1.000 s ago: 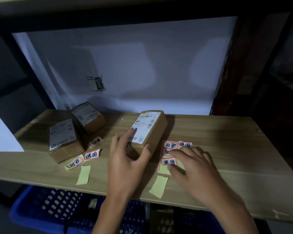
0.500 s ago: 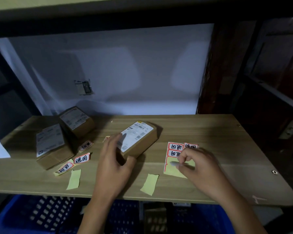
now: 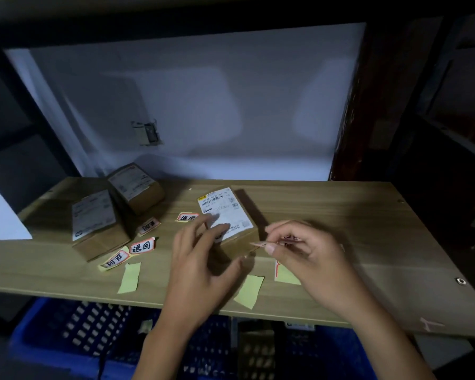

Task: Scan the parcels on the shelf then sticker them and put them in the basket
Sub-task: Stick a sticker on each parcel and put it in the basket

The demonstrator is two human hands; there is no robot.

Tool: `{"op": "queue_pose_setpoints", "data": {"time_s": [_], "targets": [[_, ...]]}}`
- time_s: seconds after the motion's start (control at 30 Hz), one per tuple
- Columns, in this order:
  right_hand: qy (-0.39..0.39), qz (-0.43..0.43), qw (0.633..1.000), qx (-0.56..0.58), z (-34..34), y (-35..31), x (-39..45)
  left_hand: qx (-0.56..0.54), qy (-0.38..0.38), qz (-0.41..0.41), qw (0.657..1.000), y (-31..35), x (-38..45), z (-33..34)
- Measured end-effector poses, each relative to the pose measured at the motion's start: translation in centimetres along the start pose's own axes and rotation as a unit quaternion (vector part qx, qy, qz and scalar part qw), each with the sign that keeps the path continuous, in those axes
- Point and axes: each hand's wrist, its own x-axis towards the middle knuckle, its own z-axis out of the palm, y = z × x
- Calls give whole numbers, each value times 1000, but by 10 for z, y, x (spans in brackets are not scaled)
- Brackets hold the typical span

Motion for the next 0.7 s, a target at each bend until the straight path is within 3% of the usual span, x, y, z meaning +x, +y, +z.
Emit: {"op": "queue_pose_setpoints", "data": {"time_s": [0.17, 0.3, 0.7], "targets": [[-65, -95, 986, -118, 18, -1, 21, -27, -76, 30, 996, -11, 13, -7], [-67, -160, 961, -217, 27, 3, 35, -37, -77, 7, 996, -14, 15, -4], [7, -163, 942, -293, 33, 14, 38, -37, -37, 48, 997, -21, 22, 7]]}}
